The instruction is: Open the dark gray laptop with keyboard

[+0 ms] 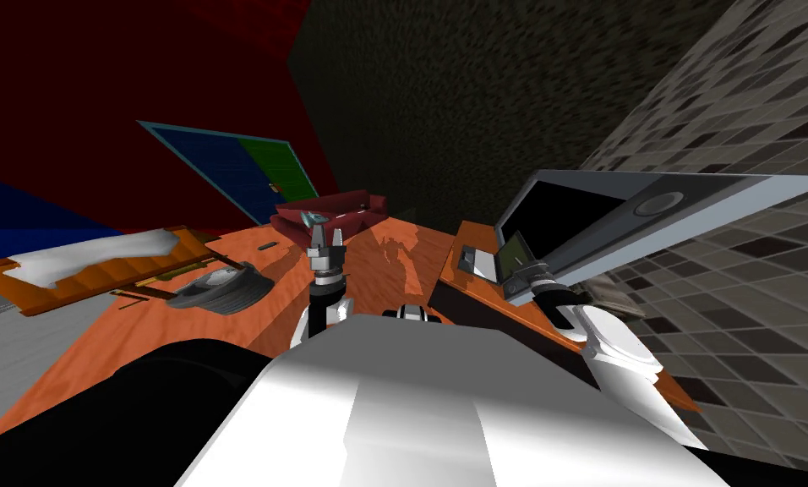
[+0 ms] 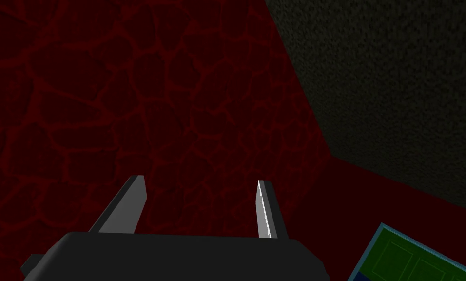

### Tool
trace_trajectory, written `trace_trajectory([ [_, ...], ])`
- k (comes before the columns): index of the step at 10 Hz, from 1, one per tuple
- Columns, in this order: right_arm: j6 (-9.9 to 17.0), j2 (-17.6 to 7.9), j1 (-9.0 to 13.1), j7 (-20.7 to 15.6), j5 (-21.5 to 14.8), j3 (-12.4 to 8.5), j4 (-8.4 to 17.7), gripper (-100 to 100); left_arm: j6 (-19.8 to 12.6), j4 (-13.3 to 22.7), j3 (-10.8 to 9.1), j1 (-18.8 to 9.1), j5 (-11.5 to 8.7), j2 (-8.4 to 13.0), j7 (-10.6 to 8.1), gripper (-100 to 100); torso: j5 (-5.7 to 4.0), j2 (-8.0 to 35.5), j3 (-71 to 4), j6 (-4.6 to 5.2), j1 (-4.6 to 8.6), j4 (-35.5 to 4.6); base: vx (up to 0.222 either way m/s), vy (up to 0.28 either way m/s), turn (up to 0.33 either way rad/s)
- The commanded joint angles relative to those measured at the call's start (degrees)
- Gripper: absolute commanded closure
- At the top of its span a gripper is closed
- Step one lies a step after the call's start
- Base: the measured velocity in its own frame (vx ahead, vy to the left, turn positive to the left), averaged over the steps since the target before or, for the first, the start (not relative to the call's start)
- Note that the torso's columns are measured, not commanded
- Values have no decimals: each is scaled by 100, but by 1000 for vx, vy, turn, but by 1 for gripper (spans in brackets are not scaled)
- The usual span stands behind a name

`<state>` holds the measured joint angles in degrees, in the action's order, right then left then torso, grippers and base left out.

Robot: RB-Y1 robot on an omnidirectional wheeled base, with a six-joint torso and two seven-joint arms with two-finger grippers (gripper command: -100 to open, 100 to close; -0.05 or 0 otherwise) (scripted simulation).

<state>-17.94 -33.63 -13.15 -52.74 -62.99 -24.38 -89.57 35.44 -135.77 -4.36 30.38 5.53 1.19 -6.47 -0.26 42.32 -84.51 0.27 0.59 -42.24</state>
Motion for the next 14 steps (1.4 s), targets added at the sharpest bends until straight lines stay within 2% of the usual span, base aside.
trace_trajectory([
  [1, -253, 112, -246, 61, 8, 156, -454, 100, 0, 0, 0, 0, 0, 0, 0, 0, 10, 14, 5, 11, -11, -5, 154, 43, -378],
  [3, -243, 83, -242, 82, 17, 135, -460, 100, 0, 0, 0, -1, 0, 0, 0, 0, 17, 18, 8, -7, -36, -8, 95, 41, -182],
  [4, -234, 212, -164, 7, 45, 100, -512, -100, 0, 0, 1, -3, 0, 0, 0, 0, 20, 26, 12, -27, -39, -12, -11, -103, -12],
  [5, -227, 255, -132, -18, 55, 86, -525, -100, -1, 0, 0, -4, 0, 1, 0, 0, 24, 25, 10, -18, 0, -21, -38, -132, 24],
  [6, -286, 284, -153, -9, 39, 188, -498, -100, -1, 1, 0, -4, 0, 1, 0, 0, 32, 8, -5, 6, 38, -30, -21, -32, 55],
  [8, -291, 65, -162, 128, 56, 163, -514, -100, -1, 1, 1, -3, 0, 0, 0, 0, 33, -34, -27, -8, -28, -7, 64, 60, 43],
  [9, -292, 119, -191, 108, 44, 210, -542, -100, 0, 0, 1, -2, 0, 0, 0, 0, 38, -55, -41, -24, -48, 1, 47, 28, 1],
  [10, -313, 278, -141, -14, 42, 209, -508, 100, 0, 0, 1, -2, 0, 0, 0, 0, 28, -27, -24, -26, -47, 1, -45, -46, -55],
  [11, -301, 197, -150, 64, 45, 208, -511, 100, 0, 0, 0, -3, 0, 1, 0, 0, 20, 17, 6, -24, -31, -10, -26, -25, 7],
  [14, -294, 65, -421, -248, -352, 209, -642, 100, 0, 0, 2, -2, 0, -1, 0, 0, 35, -25, -18, -25, -87, 1, 64, 109, -1],
])
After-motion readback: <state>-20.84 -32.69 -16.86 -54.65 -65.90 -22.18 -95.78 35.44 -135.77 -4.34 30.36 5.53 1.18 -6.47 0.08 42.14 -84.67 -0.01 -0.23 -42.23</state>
